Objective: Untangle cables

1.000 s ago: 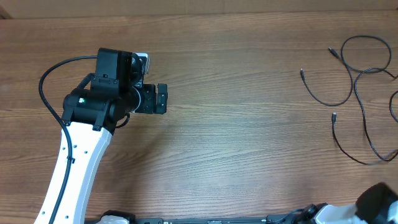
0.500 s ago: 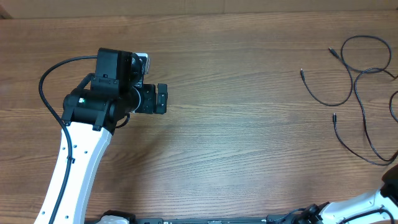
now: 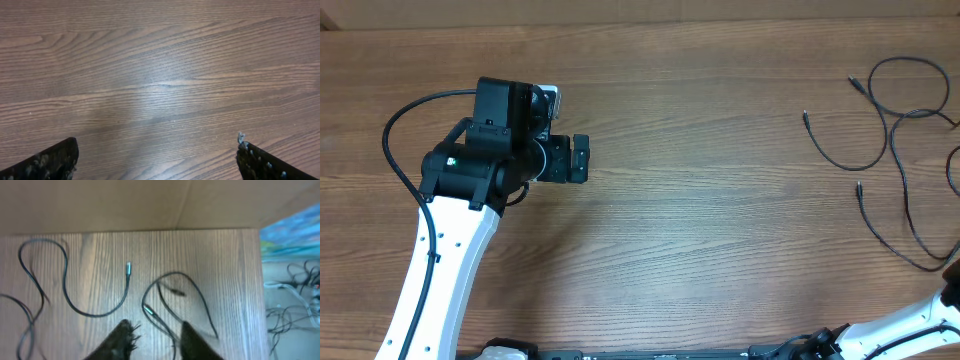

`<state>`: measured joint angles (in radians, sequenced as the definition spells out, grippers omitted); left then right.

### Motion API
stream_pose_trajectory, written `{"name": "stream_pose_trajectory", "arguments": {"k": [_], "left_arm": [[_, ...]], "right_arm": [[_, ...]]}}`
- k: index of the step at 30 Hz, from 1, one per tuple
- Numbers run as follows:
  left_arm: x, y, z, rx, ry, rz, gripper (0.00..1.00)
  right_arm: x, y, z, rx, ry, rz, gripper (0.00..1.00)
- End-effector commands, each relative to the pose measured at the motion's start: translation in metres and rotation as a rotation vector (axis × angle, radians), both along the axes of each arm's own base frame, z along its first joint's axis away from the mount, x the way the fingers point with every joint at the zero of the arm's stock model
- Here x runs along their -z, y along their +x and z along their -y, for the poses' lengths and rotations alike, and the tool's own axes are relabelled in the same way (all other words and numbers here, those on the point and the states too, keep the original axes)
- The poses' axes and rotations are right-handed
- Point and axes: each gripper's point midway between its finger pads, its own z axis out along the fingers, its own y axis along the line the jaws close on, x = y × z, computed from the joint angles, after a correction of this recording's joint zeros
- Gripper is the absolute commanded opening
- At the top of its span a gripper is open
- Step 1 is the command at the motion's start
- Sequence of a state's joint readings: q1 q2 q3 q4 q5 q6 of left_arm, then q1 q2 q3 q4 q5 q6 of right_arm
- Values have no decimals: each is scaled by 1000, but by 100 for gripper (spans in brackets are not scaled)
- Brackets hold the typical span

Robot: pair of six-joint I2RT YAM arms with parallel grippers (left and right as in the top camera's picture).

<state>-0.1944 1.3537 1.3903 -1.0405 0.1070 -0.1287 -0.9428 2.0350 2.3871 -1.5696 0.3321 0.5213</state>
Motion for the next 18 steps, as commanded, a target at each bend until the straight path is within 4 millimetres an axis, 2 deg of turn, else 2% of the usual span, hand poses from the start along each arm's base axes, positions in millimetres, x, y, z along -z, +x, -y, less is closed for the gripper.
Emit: {"name": "stream_pose_trajectory", "arguments": {"k": [1,4,7,12,18], "left_arm": [[-5,4,-2,-13,0,12,100],[-5,4,-2,-13,0,12,100],[-5,4,-2,-13,0,12,100],[-5,4,-2,-13,0,12,100],[-5,4,-2,-13,0,12,100]], "right_arm": [[18,4,0,-1,46,14,42],[30,11,-3,-20,88,40,45],[34,20,-7,-40,116,80,46],[36,37,-18,-110,174,155,59],[33,73,-44,-341,279,292,73]]}}
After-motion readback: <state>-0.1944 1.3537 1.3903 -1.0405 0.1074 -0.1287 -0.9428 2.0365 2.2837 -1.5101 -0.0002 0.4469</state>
